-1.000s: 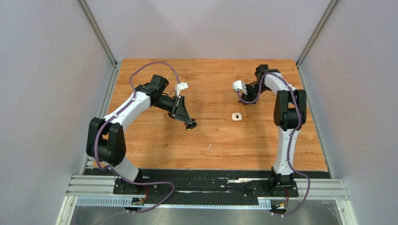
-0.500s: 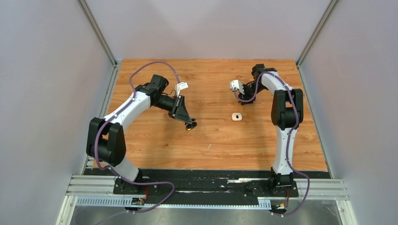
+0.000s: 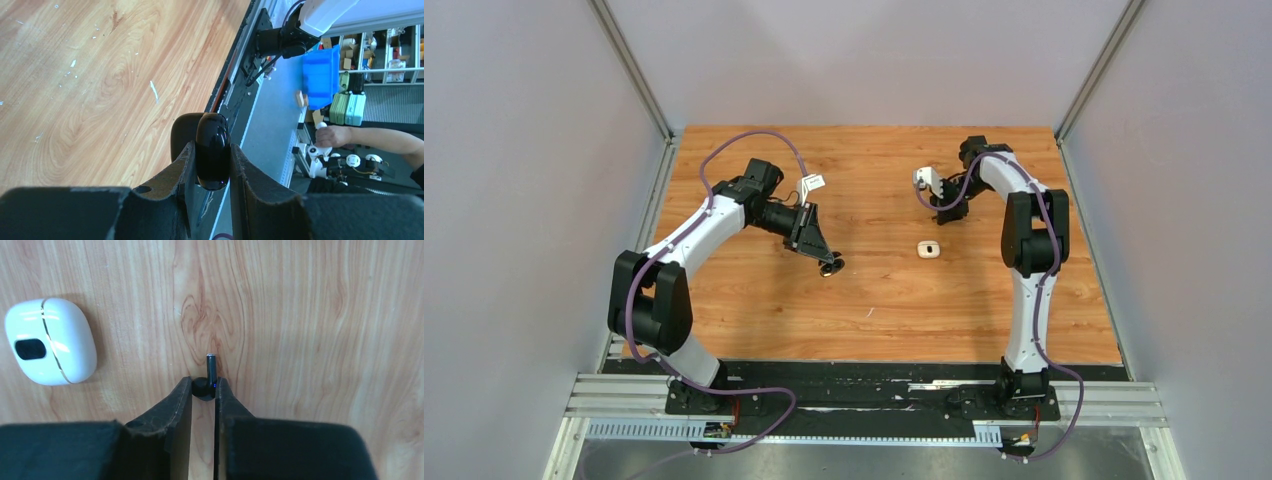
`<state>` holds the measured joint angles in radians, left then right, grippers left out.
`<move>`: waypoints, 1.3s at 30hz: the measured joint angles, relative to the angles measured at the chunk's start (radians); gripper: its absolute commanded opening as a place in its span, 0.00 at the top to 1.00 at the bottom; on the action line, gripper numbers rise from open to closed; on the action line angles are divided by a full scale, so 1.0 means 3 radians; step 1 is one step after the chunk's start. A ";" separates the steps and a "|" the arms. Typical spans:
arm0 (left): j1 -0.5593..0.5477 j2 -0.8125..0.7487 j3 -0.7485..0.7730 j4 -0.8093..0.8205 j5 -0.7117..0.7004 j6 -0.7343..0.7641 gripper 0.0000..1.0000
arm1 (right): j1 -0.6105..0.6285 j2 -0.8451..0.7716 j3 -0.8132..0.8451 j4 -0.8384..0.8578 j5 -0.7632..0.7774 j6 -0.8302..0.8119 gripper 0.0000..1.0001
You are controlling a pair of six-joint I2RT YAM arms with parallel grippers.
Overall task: Insert the wireless bluetooth earbuds into the charging case
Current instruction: Pick up the right earbud from the center of the board, then place the right earbud at the center of the board.
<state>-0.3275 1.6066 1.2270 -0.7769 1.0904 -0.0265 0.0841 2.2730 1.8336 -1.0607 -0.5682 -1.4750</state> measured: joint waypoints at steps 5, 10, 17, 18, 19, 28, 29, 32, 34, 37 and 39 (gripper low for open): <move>0.0000 0.0000 0.0000 0.0058 -0.0103 -0.0078 1.00 | 0.0010 0.0001 0.0050 -0.0118 0.0051 0.0778 1.00; -0.0001 0.0000 0.0000 0.0122 -0.0367 -0.0145 1.00 | 0.0024 -0.0033 0.0064 -0.0477 0.0008 0.1751 1.00; -0.0142 0.0001 0.0000 0.0392 -0.0731 -0.0219 1.00 | 0.0264 -0.0580 -0.0043 -0.0835 -0.0209 0.3003 1.00; -0.0184 0.0001 0.0000 0.0437 -0.0764 -0.0223 1.00 | 0.0356 -0.0702 -0.0051 -0.0912 -0.0235 0.3100 1.00; -0.0220 0.0001 0.0000 0.0473 -0.0785 -0.0231 1.00 | 0.0469 -0.0821 -0.0050 -0.0966 -0.0270 0.3204 1.00; -0.0528 -0.0027 -0.0092 0.0902 -0.0985 -0.0263 1.00 | 0.0983 -0.1073 -0.0001 -0.1247 -0.0627 0.4063 1.00; -0.0556 -0.0037 -0.0099 0.0919 -0.1011 -0.0261 1.00 | 0.0974 -0.1073 -0.0004 -0.1258 -0.0684 0.4164 1.00; -0.0614 -0.0051 -0.0099 0.0988 -0.1057 -0.0251 1.00 | 0.0958 -0.1072 -0.0014 -0.1274 -0.0890 0.4457 1.00; -0.0640 -0.0057 -0.0099 0.1017 -0.1073 -0.0249 1.00 | 0.0959 -0.1062 -0.0014 -0.1274 -0.0998 0.4576 1.00; -0.0655 -0.0058 -0.0099 0.1038 -0.1086 -0.0251 1.00 | 0.0977 -0.1030 -0.0014 -0.1273 -0.1052 0.4665 1.00; -0.0655 -0.0058 -0.0098 0.1030 -0.1090 -0.0242 1.00 | 0.0977 -0.1011 -0.0031 -0.1261 -0.0937 0.4674 1.00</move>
<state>-0.5240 1.5890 1.1976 -0.4679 0.7635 -0.0990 0.3771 1.9697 1.8244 -1.4391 -0.8494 -0.0727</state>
